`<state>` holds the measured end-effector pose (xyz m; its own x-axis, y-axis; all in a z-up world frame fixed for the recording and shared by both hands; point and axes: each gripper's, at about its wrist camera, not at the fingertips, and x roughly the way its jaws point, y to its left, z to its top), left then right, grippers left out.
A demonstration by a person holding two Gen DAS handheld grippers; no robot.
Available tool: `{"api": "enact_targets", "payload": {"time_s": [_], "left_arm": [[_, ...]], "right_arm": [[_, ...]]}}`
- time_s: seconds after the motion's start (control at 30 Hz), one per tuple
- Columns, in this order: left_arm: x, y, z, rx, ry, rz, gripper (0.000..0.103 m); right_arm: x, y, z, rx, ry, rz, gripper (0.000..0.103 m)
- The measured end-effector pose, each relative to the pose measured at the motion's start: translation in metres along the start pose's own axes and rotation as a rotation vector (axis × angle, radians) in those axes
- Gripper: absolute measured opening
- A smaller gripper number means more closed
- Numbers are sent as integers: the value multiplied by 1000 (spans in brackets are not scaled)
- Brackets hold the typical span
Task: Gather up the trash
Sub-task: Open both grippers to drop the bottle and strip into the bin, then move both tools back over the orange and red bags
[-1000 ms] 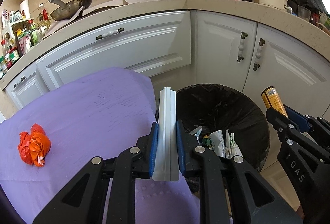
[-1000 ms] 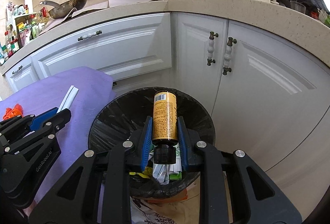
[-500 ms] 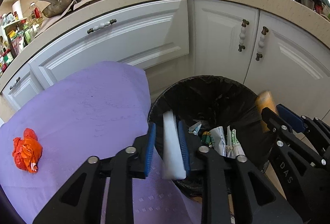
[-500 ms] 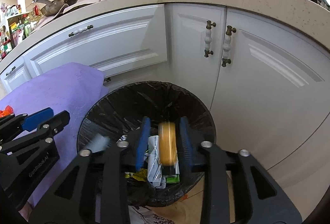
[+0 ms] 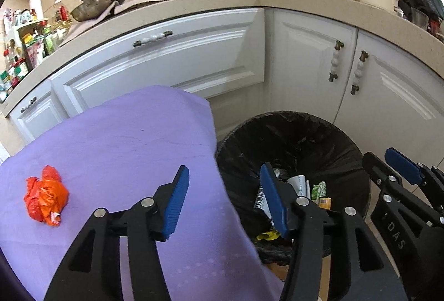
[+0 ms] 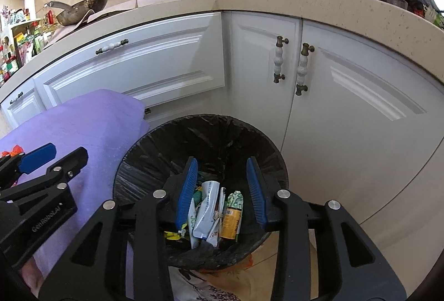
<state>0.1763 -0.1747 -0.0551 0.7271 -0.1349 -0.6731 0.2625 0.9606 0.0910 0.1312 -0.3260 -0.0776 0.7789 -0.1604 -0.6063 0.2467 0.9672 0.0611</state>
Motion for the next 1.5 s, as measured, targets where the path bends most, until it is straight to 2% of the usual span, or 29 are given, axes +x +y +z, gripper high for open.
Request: {"api": "enact_targets", "payload": {"time_s": [0.23, 0.5, 0.6, 0.9, 1.1, 1.2, 1.5], "left_arm": [[-18, 30, -5, -43, -23, 39, 57], [-40, 93, -22, -105, -25, 124, 58], [-48, 125, -32, -146, -21, 165, 61], [-73, 226, -63, -279, -4, 332, 66], [-84, 277, -86, -343, 18, 424, 67], [-88, 299, -97, -374, 27, 457, 68], [-93, 340, -125, -440, 56, 501, 68]], "right_arm": [[-10, 29, 4, -29, -2, 28, 37], [-21, 86, 9, -79, 1, 119, 38], [-27, 120, 10, -115, -4, 166, 43], [-38, 223, 2, -226, 14, 314, 48], [-39, 279, -10, -287, 45, 383, 50], [-37, 297, -14, -309, 53, 386, 56], [-21, 328, -21, -334, 99, 387, 58]]}}
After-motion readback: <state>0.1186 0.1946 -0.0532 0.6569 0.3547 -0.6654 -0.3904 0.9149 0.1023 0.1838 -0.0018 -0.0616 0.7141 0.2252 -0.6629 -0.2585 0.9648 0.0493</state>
